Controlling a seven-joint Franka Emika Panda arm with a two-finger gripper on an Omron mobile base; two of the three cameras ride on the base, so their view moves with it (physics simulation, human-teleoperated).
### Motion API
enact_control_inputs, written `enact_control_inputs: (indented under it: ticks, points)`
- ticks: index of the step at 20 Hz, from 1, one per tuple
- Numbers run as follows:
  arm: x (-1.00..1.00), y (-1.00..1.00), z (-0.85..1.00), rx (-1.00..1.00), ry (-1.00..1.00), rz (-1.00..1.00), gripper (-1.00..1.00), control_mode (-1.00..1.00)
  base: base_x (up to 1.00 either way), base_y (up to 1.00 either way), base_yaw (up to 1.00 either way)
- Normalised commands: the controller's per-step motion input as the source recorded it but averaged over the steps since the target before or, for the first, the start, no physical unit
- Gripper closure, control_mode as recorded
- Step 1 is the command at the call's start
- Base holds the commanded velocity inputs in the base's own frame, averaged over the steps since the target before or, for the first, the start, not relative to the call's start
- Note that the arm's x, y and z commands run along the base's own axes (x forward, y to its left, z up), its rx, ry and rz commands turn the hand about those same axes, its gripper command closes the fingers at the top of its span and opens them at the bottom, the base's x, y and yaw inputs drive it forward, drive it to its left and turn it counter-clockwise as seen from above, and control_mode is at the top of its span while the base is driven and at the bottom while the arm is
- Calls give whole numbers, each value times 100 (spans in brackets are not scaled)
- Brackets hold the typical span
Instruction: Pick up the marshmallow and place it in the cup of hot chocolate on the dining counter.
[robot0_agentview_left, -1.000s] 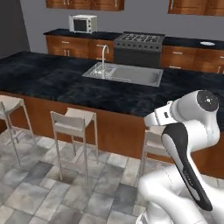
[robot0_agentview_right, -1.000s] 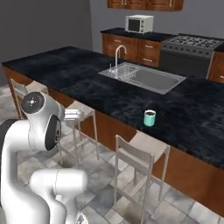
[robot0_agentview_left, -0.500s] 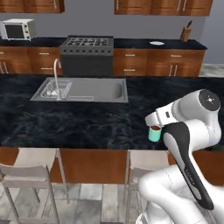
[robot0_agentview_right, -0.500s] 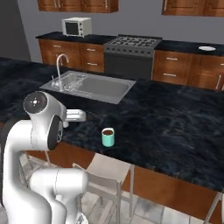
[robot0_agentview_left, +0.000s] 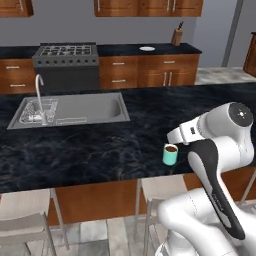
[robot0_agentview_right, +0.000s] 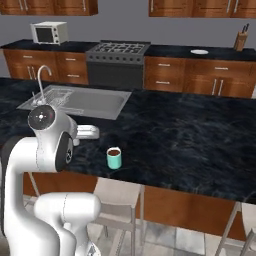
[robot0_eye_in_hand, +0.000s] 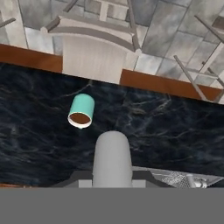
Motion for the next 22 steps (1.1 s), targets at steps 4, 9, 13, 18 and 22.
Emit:
enact_control_inputs:
  ticks: [4,9,13,18,22]
  points:
    - [0,0,0,0,0,0,100,100,51,0,-7]
    - [26,0,-11,0,-3,0,100,-100,27,0,-1]
    - [82,-16,-22,0,0,7,100,-100,0,0,0]
    - [80,-33,-30,0,0,36,100,-100,0,0,0]
    - [86,-23,-42,-1,3,35,100,-100,0,0,0]
